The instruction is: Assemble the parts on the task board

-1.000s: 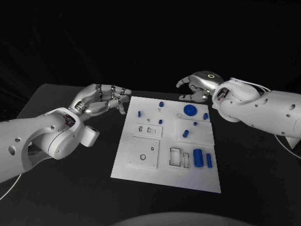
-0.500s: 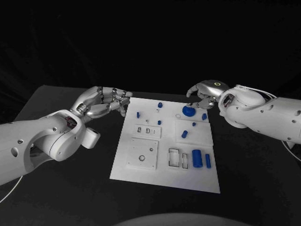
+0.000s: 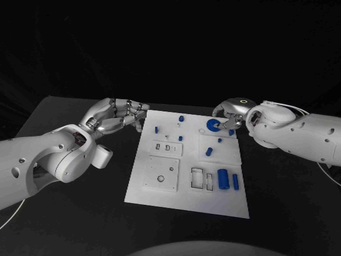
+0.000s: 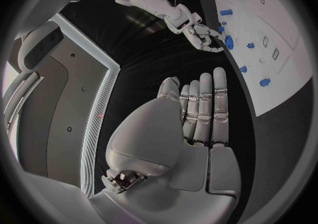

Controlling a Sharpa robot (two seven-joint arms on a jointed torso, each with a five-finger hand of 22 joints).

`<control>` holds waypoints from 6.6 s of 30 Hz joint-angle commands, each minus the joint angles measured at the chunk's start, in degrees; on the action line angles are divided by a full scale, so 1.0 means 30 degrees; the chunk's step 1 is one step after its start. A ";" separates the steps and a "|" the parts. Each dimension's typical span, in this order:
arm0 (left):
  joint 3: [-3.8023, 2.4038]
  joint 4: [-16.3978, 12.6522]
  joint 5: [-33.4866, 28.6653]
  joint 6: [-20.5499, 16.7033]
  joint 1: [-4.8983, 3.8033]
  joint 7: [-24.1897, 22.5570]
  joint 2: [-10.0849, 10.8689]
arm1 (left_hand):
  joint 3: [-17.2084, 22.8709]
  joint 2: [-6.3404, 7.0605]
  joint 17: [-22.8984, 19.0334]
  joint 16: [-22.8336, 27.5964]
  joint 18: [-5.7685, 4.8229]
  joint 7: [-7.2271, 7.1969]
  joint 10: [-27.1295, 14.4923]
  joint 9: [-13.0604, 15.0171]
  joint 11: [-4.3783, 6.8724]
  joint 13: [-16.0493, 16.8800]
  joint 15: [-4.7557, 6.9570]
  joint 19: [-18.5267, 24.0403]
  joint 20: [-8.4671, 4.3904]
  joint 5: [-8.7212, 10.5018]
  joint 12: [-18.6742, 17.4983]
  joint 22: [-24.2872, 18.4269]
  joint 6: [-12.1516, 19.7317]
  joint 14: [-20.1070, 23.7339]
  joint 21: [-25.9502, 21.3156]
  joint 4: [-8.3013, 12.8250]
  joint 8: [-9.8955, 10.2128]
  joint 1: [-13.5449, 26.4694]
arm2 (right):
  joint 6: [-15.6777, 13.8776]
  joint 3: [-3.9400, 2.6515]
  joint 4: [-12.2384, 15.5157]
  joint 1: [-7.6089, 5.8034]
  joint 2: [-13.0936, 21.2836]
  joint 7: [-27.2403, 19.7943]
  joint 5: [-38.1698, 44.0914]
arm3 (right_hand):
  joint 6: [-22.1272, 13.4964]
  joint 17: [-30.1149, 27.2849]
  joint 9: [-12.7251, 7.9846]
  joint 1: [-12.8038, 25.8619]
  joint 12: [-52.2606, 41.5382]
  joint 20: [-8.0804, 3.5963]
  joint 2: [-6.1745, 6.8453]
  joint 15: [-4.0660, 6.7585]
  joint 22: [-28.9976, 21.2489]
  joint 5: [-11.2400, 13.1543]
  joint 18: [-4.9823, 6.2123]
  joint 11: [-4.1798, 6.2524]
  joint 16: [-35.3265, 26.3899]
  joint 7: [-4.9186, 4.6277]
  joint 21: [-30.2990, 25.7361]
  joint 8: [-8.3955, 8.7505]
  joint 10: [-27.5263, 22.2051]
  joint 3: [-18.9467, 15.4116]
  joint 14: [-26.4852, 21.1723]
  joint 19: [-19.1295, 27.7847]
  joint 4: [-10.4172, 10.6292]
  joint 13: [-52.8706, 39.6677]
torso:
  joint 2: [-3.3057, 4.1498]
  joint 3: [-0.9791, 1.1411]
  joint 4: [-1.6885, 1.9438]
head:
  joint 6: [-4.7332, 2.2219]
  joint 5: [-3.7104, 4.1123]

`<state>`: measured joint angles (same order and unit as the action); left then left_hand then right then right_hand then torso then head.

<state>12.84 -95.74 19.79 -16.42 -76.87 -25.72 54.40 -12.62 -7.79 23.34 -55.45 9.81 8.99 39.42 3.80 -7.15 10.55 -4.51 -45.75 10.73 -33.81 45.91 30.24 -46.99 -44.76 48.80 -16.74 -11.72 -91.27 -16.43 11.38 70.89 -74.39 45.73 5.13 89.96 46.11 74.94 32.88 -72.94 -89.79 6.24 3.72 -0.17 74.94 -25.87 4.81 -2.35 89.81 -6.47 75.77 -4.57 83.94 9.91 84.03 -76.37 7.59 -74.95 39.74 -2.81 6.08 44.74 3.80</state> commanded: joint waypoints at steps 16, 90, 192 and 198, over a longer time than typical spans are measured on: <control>-0.0012 -0.0034 0.0047 0.0438 0.0000 -0.0103 -0.0024 | 0.0162 0.0028 -0.0030 0.0102 0.0179 0.0022 -0.0081 -0.0021 -0.0066 -0.0022 -0.0052 0.0132 0.0034 -0.0116 -0.0098 -0.0026 -0.0001 0.0055 -0.0117 0.0000 0.0078 -0.0190 | 0.1608 0.0001 -0.0820 0.0147 -0.0538 0.0732 0.0535 | -0.0257 0.5021 -0.0025 0.0058 -0.0070 0.0066 0.0163 0.0036 0.2643 0.0381 -0.0260 -0.0060 0.0065 -0.0076 -0.0225 0.0175 0.2020 0.0191 0.1991 0.0073 -0.0033 -0.5016 | 0.0016 0.0009 -0.0011 | 0.0037 -0.0007; -0.0007 0.0103 0.0047 0.0518 0.0125 0.0133 -0.0040 | 0.0212 0.0084 -0.0065 0.0147 0.0174 0.0012 -0.0096 -0.0027 -0.0093 -0.0040 -0.0066 0.0160 0.0040 -0.0106 -0.0120 -0.0022 0.0049 0.0076 -0.0152 -0.0008 0.0117 -0.0245 | 0.0662 -0.0037 0.0220 -0.0596 -0.2336 -0.0502 -0.0202 | 0.2396 0.5021 0.3642 0.0475 -0.0070 -0.0424 -0.0158 0.0622 0.2839 -0.0001 -0.0177 0.0667 0.0065 0.1198 -0.0846 -0.2269 0.2020 0.0547 0.1991 0.0213 -0.0555 -0.5016 | 0.0007 -0.0034 0.0019 | 0.0407 -0.0079; -0.0003 0.0544 0.0047 0.0611 0.0573 0.0247 -0.0152 | 0.0281 0.0115 -0.0106 0.0190 0.0166 0.0013 -0.0099 -0.0022 -0.0116 -0.0060 -0.0092 0.0198 0.0057 -0.0119 -0.0139 -0.0016 0.0077 0.0083 -0.0200 -0.0011 0.0148 -0.0266 | 0.1303 -0.0008 0.3303 -0.1312 0.2356 0.4148 -0.1688 | 0.6476 0.5021 0.2579 0.6207 -0.0070 -0.1074 -0.1582 0.1309 0.3734 0.4521 -0.0617 0.1270 0.0065 0.1621 0.0848 -0.5316 0.2020 -0.1080 0.1991 -0.1821 0.3046 -0.5016 | -0.0003 0.0006 -0.0031 | 0.0218 0.0000; -0.0003 0.0598 0.0047 0.0667 0.0601 0.0271 -0.0208 | 0.0305 0.0108 -0.0112 0.0194 0.0167 0.0010 -0.0099 -0.0020 -0.0110 -0.0063 -0.0090 0.0206 0.0058 -0.0128 -0.0142 -0.0015 0.0071 0.0080 -0.0209 -0.0009 0.0147 -0.0284 | 0.2929 -0.0009 0.3471 -0.1585 0.2586 0.6214 -0.1080 | 0.7365 0.5021 0.2800 0.6956 -0.0070 -0.1355 -0.1644 0.1586 0.3683 0.2321 -0.0584 0.1589 0.0065 0.1937 0.0740 -0.5119 0.2020 -0.0957 0.1991 -0.1776 0.3026 -0.5016 | -0.0007 0.0014 -0.0015 | 0.0239 0.0143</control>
<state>12.87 -93.91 19.81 -15.42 -75.09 -24.73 53.93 -11.97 -7.47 23.06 -55.23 9.81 8.99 39.21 3.80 -7.35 10.43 -4.51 -45.55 10.93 -33.81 45.71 30.24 -46.99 -44.76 48.37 -16.73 -11.50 -91.59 -13.23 11.36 81.06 -78.96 53.41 16.54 84.16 67.91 74.93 41.35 -52.44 -89.78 2.51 -1.17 4.25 74.92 -18.06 3.94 2.15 89.80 -0.70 78.31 -20.24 83.95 6.95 83.97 -81.65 16.69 -74.91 39.75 -2.77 5.98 45.40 4.00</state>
